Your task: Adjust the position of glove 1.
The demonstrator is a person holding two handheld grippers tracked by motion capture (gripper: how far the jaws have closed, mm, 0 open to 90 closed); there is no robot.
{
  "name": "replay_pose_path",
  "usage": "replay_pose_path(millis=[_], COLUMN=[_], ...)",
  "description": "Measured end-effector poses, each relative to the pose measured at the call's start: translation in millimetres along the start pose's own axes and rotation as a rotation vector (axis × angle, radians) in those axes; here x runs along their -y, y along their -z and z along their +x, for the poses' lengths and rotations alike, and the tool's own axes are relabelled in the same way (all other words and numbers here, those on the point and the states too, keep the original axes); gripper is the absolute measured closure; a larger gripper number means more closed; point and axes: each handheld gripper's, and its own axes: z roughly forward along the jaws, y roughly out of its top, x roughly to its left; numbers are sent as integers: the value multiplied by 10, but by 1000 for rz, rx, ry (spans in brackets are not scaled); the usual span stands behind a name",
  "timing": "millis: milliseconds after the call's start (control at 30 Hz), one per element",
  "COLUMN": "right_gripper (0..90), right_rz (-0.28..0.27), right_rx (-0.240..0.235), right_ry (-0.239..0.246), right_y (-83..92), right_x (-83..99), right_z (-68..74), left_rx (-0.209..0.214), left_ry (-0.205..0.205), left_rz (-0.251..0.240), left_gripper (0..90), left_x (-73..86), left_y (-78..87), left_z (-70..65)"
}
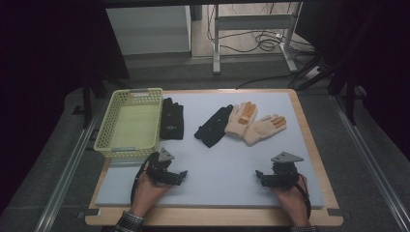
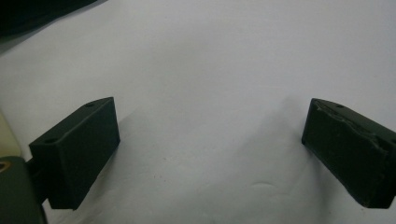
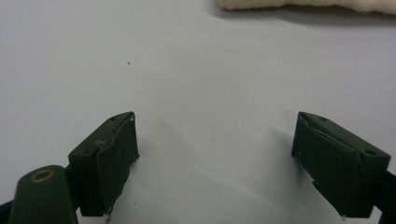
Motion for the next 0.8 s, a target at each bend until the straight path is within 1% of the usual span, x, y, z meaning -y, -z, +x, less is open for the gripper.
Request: replay_pose_path(millis=[433, 567, 700, 767, 800], right_gripper=[140, 139, 140, 142, 144], right_rz=[0, 4, 5, 6, 5], right_rx=[0, -1, -1, -3, -5], right_ry=[-1, -1, -1, -3, -4], right_y=[-1, 0, 0, 1, 2], right_x=[0, -2, -3, -5, -5], right_z=[0, -2, -2, -4, -5], left_rx=[1, 1, -15, -47, -63], left_ry=[1, 7, 0, 7, 21], left_rz=[-4, -7, -4, -1, 3], left_gripper=[44, 45, 47, 71, 73], left_x=[4, 6, 11, 45, 60], left_y=[2, 2, 20, 84, 107], left_z=[0, -4, -12, 9, 43])
